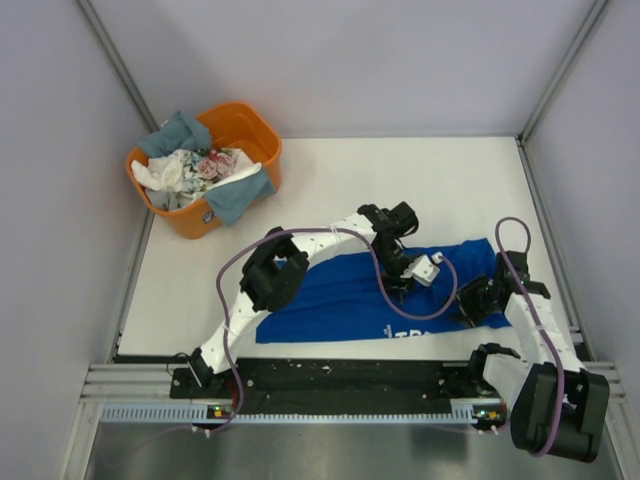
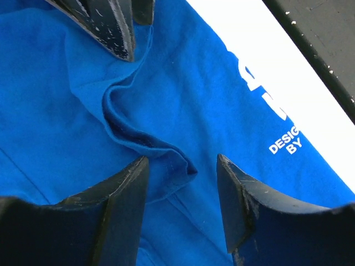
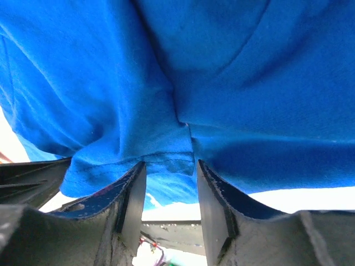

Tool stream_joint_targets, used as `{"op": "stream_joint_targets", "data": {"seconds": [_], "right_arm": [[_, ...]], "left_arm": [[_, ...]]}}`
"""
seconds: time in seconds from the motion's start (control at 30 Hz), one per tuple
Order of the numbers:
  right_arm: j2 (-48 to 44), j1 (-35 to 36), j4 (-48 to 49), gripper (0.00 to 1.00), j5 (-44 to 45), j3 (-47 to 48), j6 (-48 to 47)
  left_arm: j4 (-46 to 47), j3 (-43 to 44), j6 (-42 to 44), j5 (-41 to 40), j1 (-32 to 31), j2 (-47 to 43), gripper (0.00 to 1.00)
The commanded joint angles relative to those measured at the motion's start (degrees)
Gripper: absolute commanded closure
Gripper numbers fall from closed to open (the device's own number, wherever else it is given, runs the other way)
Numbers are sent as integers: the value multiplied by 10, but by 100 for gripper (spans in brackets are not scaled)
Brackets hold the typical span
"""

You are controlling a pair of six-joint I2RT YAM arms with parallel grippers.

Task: Fold and stack the t-shirts

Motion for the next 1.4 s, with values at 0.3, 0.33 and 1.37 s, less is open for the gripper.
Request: {"op": "stream_joint_targets", "data": {"seconds": [0.3, 0.33, 1.37], "right_arm": [[-15, 2, 46, 72, 33, -13, 25], [-19, 2, 46, 71, 28, -17, 27], [-105, -34, -96, 100, 152, 45, -15]], "left_arm": [[143, -33, -132, -31, -8, -29, 74], [139, -32, -130, -32, -8, -28, 81], [71, -30, -42, -8, -14, -27, 99]]}}
